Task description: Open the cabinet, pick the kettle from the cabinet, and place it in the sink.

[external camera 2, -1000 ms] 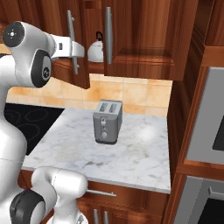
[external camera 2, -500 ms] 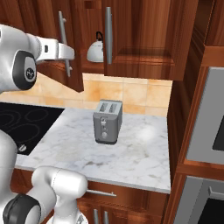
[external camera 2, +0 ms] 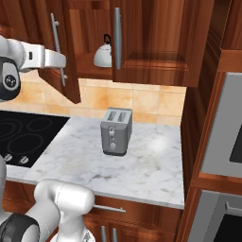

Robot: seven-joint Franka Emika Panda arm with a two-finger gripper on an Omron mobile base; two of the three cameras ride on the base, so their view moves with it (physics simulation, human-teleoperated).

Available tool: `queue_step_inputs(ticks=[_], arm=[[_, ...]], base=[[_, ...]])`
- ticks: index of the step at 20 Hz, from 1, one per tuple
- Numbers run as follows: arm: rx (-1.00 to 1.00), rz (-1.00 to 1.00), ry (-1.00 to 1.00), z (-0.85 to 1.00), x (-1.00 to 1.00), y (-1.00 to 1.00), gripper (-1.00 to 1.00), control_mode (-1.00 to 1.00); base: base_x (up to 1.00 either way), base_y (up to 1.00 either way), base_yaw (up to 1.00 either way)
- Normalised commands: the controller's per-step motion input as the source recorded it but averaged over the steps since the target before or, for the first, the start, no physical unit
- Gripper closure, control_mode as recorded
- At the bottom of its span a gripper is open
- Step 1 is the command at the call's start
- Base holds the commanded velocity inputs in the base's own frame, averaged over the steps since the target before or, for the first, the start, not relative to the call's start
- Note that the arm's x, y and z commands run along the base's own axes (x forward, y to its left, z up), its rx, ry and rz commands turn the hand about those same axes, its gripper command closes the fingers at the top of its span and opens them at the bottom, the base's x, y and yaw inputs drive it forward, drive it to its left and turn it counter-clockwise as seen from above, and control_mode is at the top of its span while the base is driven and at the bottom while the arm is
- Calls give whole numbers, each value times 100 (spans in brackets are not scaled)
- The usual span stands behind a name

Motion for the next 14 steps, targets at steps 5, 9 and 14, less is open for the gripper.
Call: queue_step_inputs(ticks=[5, 9, 14], arm=[[-3, -8, 0, 3, -19, 54, 100, -100], [-3, -8, 0, 2, -16, 53, 100, -100], [-3, -7, 0, 2, -14, 53, 100, -100]], base=[[0, 0, 0], [0, 0, 0], [0, 0, 0]])
